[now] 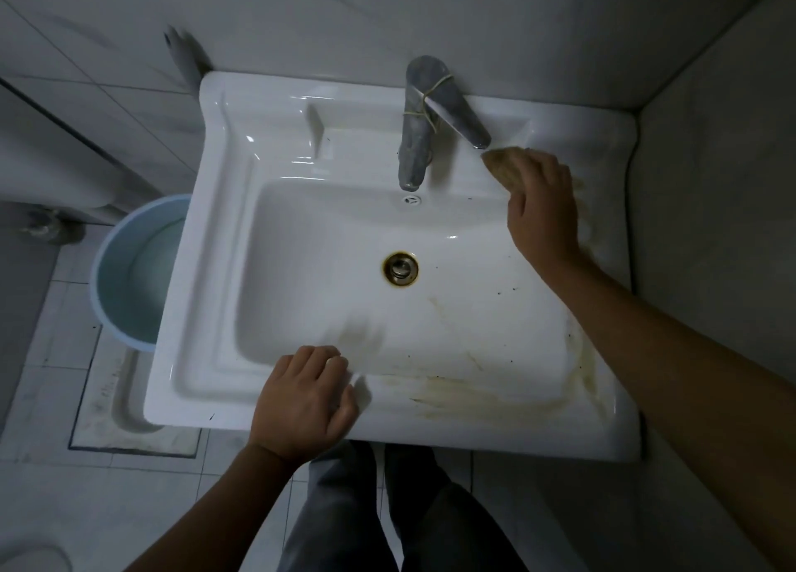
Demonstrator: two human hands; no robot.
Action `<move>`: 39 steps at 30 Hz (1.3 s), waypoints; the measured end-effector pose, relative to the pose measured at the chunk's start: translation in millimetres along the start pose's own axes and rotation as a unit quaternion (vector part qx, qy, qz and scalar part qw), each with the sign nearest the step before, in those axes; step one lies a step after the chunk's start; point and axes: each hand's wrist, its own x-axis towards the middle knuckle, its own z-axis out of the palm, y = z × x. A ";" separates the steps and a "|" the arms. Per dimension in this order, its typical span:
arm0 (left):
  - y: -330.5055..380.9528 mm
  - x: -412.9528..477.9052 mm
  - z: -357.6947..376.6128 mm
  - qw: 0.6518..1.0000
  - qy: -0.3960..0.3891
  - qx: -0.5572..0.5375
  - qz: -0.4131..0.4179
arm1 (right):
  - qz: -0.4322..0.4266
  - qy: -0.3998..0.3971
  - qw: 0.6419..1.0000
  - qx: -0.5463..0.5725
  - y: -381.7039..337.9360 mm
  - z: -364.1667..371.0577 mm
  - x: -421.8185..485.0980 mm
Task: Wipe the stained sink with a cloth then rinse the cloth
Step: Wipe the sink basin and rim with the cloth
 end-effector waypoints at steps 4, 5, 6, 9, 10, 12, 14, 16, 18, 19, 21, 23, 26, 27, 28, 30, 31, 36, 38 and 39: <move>1.4 1.1 -0.2 1.000 -0.011 0.008 -0.002 | 0.039 -0.021 0.999 -0.025 -44.9 33.5 19.5; 1.8 1.2 -0.7 1.000 -0.015 0.009 -0.001 | 0.062 -0.022 0.997 -0.030 -59.7 42.0 20.0; 2.4 1.3 -1.3 1.000 -0.018 0.011 0.000 | 0.082 -0.018 0.996 -0.024 -74.5 49.2 18.5; 3.4 2.5 -4.1 1.000 -0.023 0.013 -0.001 | 0.090 0.007 0.996 0.015 -107.1 62.6 7.3; 3.6 2.6 -4.4 1.000 -0.024 0.014 0.000 | 0.084 0.009 0.996 0.026 -109.6 63.5 2.8; 3.2 1.6 -3.9 1.000 -0.027 0.016 0.000 | 0.041 0.001 0.999 0.023 -100.4 60.0 -7.1; 3.3 1.6 -3.8 0.999 -0.030 0.015 0.000 | -0.015 -0.007 1.000 -0.022 -76.3 49.9 -11.7; 2.4 1.7 -3.4 0.999 -0.031 0.015 0.002 | -0.034 -0.025 0.997 -0.070 -44.0 34.6 -7.2; 1.7 1.0 -3.2 0.999 -0.031 0.015 0.004 | -0.023 -0.042 0.993 -0.112 -13.2 17.8 -4.2; 1.9 1.0 -3.6 0.999 -0.033 0.017 0.003 | -0.014 -0.042 0.991 -0.123 1.0 8.8 -4.1; 2.5 1.0 -3.9 0.999 -0.037 0.020 -0.001 | 0.007 -0.044 0.990 -0.132 27.1 -7.7 -7.6; 2.5 0.6 -3.6 0.999 -0.037 0.017 -0.004 | 0.032 -0.052 0.989 -0.132 39.8 -24.0 -18.9; 3.2 0.2 -5.1 0.999 -0.040 0.012 -0.006 | 0.058 -0.071 0.988 -0.125 38.1 -38.0 -50.4; 3.1 0.2 -5.5 0.999 -0.041 0.013 -0.007 | 0.063 -0.077 0.988 -0.122 36.1 -39.0 -61.6; 3.0 0.2 -5.5 0.999 -0.041 0.012 -0.008 | 0.067 -0.079 0.987 -0.121 34.8 -38.7 -70.5; 2.8 0.2 -5.0 0.999 -0.042 0.008 -0.010 | 0.068 -0.071 0.987 -0.127 36.3 -35.7 -76.1; 2.1 0.4 -4.5 0.999 -0.041 0.007 -0.011 | 0.063 -0.066 0.988 -0.127 39.3 -33.9 -70.3; 0.6 0.0 -1.9 0.999 -0.036 0.013 -0.005 | 0.054 -0.055 0.988 -0.133 50.5 -17.8 -10.0; 1.0 0.3 -1.7 0.999 -0.031 0.014 -0.001 | 0.062 -0.046 0.989 -0.126 54.0 -13.8 -0.8; 1.4 0.6 -1.8 0.999 -0.030 0.013 0.000 | 0.061 -0.045 0.989 -0.124 54.3 -14.8 -3.2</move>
